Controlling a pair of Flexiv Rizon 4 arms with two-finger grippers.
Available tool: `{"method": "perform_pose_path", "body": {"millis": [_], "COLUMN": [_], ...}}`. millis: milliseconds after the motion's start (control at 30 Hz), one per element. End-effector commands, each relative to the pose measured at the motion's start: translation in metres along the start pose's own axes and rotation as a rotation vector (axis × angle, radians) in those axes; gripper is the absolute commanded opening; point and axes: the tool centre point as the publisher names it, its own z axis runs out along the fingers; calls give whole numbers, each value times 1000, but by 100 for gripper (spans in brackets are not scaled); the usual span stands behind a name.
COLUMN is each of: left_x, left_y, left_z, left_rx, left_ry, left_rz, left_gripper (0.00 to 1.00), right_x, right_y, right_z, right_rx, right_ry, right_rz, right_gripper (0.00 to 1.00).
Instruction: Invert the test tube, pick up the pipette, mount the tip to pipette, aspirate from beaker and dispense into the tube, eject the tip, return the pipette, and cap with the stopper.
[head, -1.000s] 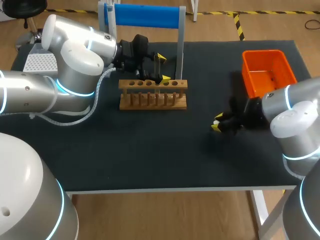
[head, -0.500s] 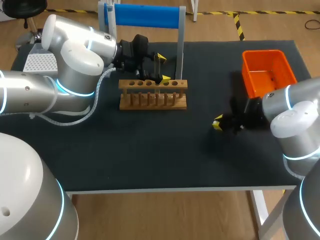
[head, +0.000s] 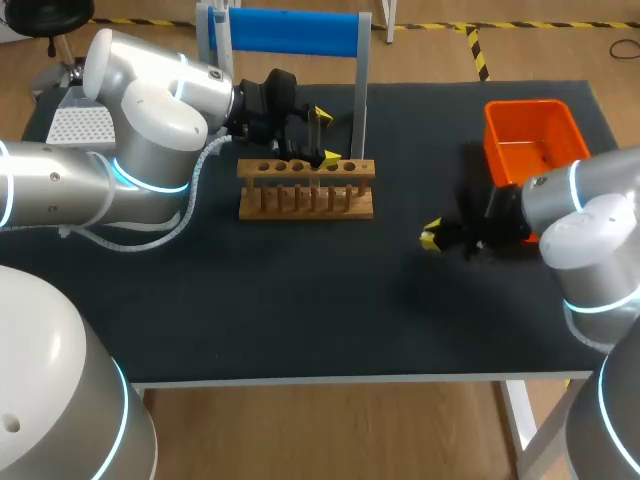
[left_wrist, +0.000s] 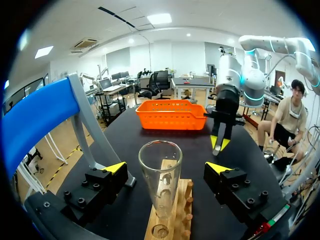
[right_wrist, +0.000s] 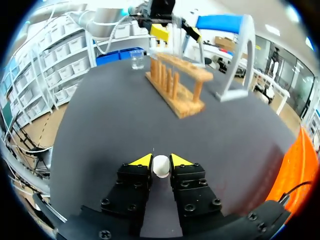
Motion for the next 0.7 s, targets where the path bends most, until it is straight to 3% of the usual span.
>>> {"method": "perform_pose_path", "body": {"millis": [33, 267, 700], "left_x": [-1, -1, -1], "left_y": [0, 0, 0], "left_z": [1, 1, 1], "left_rx": [0, 0, 0], "left_ry": [2, 2, 2], "left_rz": [0, 0, 0], "left_gripper": [100, 100, 100], "right_x": [-16, -30, -30], "right_y": [41, 132, 132], "right_z": [-37, -77, -77], "right_rx": [37, 43, 43], "right_ry": [98, 152, 152], "right_rz": [-57, -194, -194], "right_gripper": [0, 0, 0]}}
